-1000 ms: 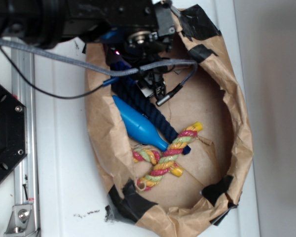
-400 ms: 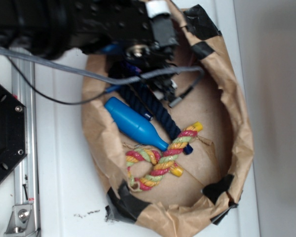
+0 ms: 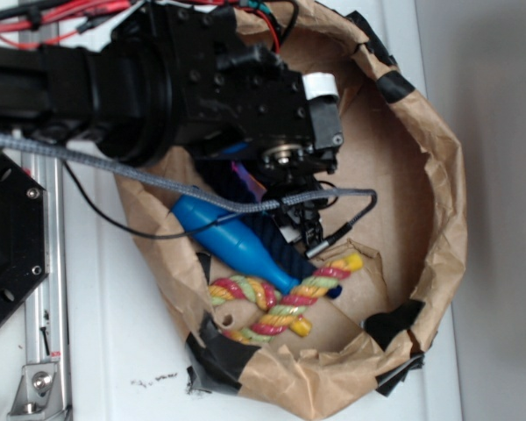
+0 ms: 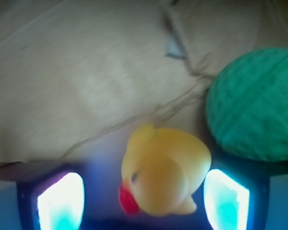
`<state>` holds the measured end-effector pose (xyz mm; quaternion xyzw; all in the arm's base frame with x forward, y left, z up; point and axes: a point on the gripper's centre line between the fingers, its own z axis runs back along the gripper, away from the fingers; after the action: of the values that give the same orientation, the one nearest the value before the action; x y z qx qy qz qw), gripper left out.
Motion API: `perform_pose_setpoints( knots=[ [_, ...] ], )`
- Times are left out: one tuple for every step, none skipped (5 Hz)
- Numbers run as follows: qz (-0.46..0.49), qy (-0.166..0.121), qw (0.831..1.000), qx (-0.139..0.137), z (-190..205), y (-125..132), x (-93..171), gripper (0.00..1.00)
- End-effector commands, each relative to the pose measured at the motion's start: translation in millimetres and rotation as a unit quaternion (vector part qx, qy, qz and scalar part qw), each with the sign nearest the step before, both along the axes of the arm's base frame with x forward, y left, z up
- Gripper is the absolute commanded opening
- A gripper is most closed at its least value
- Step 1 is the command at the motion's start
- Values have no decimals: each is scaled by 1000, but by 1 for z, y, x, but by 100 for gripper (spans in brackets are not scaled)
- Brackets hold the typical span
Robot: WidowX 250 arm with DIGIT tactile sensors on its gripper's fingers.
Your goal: Grab the yellow duck.
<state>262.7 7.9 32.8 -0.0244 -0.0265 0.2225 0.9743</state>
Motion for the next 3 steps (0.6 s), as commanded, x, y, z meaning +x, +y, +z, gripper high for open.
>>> perform_pose_setpoints(
  knots=[
    [4,-71,997,-3,33,0,1,0],
    [-7,-85,996,6,43,2,3,0],
    [-5,-95,995,16,50,10,5,0]
  ],
)
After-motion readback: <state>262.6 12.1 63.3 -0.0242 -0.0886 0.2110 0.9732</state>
